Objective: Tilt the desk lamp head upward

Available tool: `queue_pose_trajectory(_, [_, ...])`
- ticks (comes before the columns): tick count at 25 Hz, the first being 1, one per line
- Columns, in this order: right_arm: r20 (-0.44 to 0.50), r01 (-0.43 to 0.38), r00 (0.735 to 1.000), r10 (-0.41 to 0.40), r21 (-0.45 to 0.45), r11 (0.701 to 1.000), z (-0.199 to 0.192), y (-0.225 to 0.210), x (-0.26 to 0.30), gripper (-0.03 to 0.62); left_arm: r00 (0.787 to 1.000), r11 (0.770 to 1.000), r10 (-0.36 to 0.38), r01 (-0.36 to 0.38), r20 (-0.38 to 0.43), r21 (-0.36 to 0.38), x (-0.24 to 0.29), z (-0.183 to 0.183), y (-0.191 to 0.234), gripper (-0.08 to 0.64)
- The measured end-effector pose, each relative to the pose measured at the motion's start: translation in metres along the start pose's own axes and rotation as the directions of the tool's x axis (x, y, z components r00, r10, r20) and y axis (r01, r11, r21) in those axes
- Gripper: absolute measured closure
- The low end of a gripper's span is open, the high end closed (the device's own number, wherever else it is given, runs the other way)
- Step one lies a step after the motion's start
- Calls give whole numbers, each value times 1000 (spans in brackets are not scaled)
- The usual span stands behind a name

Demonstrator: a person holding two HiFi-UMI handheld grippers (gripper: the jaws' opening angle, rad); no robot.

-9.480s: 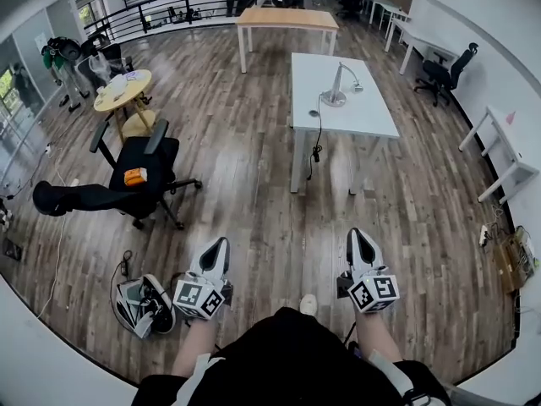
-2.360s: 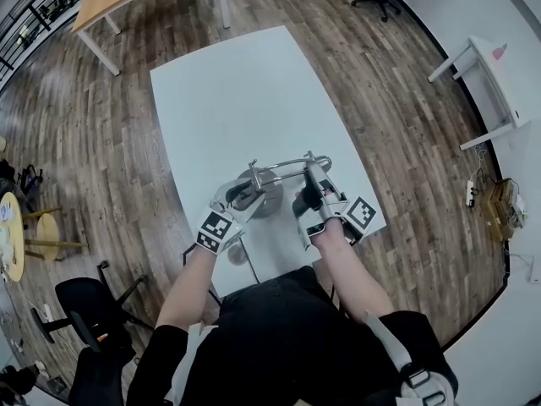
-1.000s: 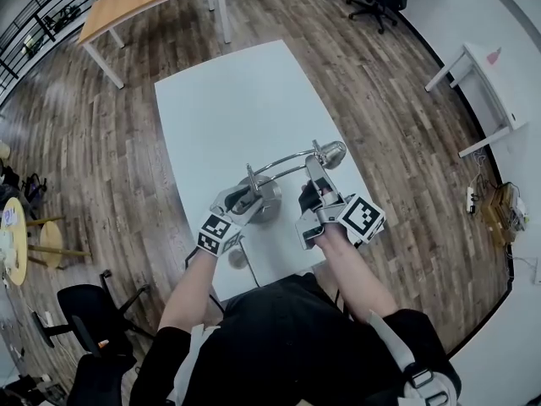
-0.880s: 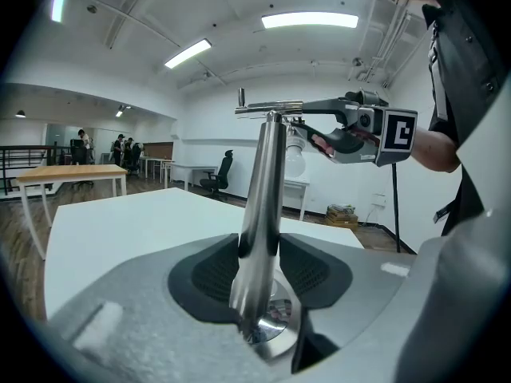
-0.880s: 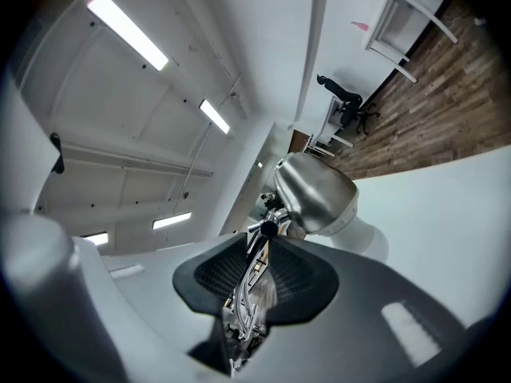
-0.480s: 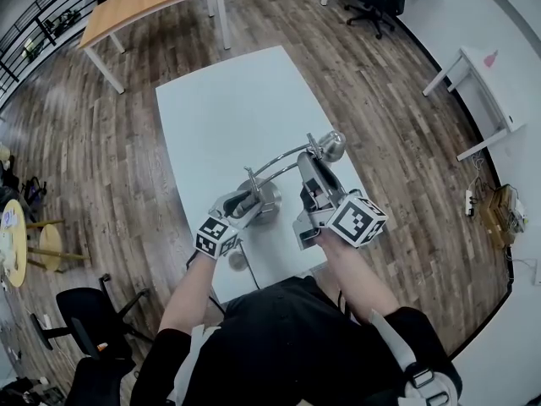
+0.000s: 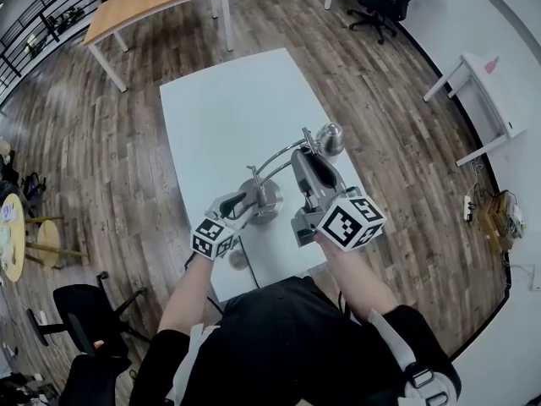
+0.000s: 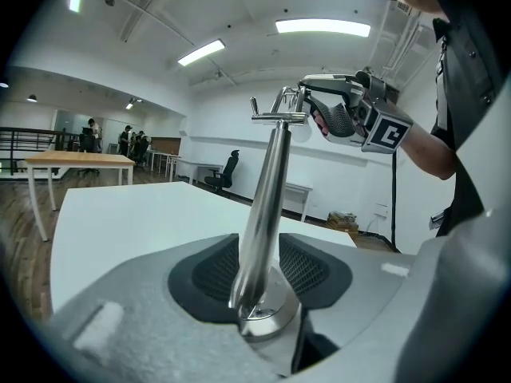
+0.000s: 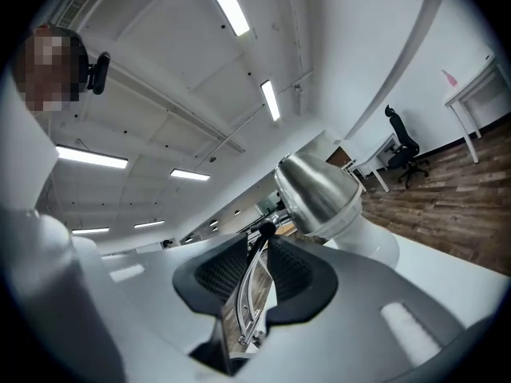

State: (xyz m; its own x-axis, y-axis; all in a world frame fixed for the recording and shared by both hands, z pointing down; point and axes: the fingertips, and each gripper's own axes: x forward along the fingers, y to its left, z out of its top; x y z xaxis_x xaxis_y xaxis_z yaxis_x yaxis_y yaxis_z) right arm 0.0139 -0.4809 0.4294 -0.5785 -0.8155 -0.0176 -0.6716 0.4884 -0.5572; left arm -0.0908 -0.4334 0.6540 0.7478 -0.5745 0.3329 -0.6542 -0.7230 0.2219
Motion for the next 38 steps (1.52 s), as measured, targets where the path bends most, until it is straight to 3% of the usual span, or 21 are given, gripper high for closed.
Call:
queue_pose_trajectory(9, [-10,-35,999,34,-161,986,2,23,6,517,998,998,60,-59,32,-10,-20,4,8,403])
queue_pose_trajectory(14, [-27,-33,999,26,-283,959,-1,34,10,509,994,995,93,-90,55,-48,-33,3,12,403])
queue_pose_trajectory(18, [-33,-40,999,32,-306,951,-1,36,12,509,991,992,115,-112,66,-57,-39,6,14,403])
queue_pose_trajectory(23, [-55,-83,996,66,-444,892,-7,59,20,509,987,988,145,-141,70,-62,-49,6,19,403])
queue_pose_trajectory(31, [-95,-162,987,131,-592,790,-17,87,27,517,979,980,187,-180,84,-85,-59,5,22,403])
queue_pose_trajectory(35, [-124,-197,980,152,-607,770,-27,100,31,523,973,975,211,-202,95,-97,-71,4,26,403])
queue_pose_trajectory(38, [-130,-203,979,156,-598,776,-29,101,33,529,967,970,231,-220,103,-107,-79,3,29,403])
